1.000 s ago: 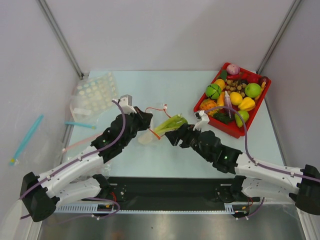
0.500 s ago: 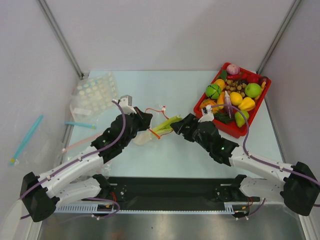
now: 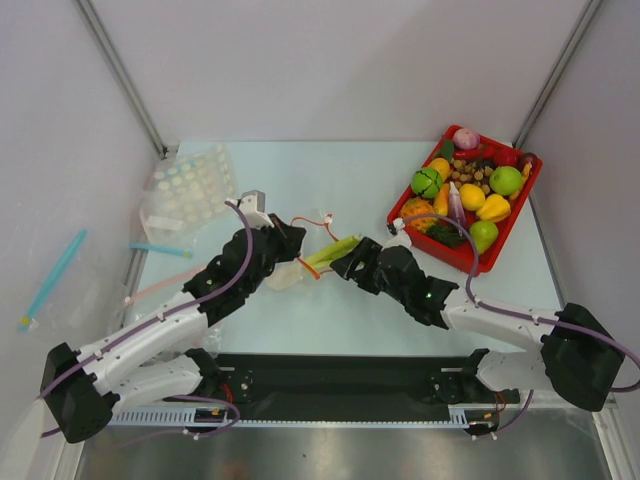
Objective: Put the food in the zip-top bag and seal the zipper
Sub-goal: Adjust the zipper food storage bag at the center of the board.
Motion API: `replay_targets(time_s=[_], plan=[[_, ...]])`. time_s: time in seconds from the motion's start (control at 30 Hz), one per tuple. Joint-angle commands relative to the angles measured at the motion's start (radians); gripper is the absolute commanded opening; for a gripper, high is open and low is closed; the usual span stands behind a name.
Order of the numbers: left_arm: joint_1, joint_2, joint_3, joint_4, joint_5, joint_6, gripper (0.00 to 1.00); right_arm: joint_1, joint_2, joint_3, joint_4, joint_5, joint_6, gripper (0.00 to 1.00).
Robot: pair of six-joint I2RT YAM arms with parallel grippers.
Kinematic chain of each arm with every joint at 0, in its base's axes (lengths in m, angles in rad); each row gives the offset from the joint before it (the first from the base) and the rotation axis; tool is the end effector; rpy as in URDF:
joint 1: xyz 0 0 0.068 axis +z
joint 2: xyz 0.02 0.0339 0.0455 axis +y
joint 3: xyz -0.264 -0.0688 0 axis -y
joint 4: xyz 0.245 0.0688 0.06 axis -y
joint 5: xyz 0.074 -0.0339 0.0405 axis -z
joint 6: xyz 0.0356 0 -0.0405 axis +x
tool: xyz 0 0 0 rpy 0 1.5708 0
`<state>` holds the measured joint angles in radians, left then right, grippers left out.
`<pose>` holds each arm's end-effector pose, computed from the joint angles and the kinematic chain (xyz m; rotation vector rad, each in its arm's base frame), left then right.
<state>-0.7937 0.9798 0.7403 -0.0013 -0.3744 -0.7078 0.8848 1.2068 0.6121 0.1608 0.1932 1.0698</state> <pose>0.1700 -0.1543 0.3073 -0.1936 1.8454 -0.7276 0.1709 0.1979 0.2268 0.3319 2.1336 1.0244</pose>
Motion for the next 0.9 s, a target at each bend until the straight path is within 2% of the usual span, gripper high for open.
replay_targets(time_s=[0.0,0.2,0.43,0.53,0.63,0.7,0.73,0.8,0.87], plan=[[-0.009,0.006,0.008,0.058,-0.008,-0.010,0.05,0.013,0.026,0.040,0.051,-0.008,0.019,0.75],[-0.022,0.028,0.016,0.066,-0.003,-0.005,0.05,0.028,0.060,0.055,0.062,-0.005,0.005,0.63],[-0.056,0.059,0.022,0.087,0.006,-0.004,0.05,0.040,0.088,0.058,0.083,-0.011,0.007,0.60],[-0.078,0.075,0.033,0.093,0.008,0.001,0.05,0.042,0.097,0.061,0.091,-0.018,0.004,0.52],[-0.087,0.082,0.045,0.087,-0.003,0.008,0.05,0.039,0.093,0.057,0.098,-0.024,-0.001,0.40],[-0.090,0.083,0.042,0.089,-0.008,0.010,0.05,0.037,0.083,0.052,0.112,-0.040,-0.005,0.27],[-0.090,0.086,0.042,0.090,-0.008,0.010,0.06,0.036,0.077,0.048,0.114,-0.049,-0.010,0.15],[-0.088,0.092,0.042,0.092,0.005,0.002,0.06,0.036,0.053,0.044,0.118,-0.058,-0.017,0.04],[-0.088,0.100,0.047,0.093,0.014,0.004,0.07,0.025,0.027,0.032,0.117,-0.064,-0.025,0.00]])
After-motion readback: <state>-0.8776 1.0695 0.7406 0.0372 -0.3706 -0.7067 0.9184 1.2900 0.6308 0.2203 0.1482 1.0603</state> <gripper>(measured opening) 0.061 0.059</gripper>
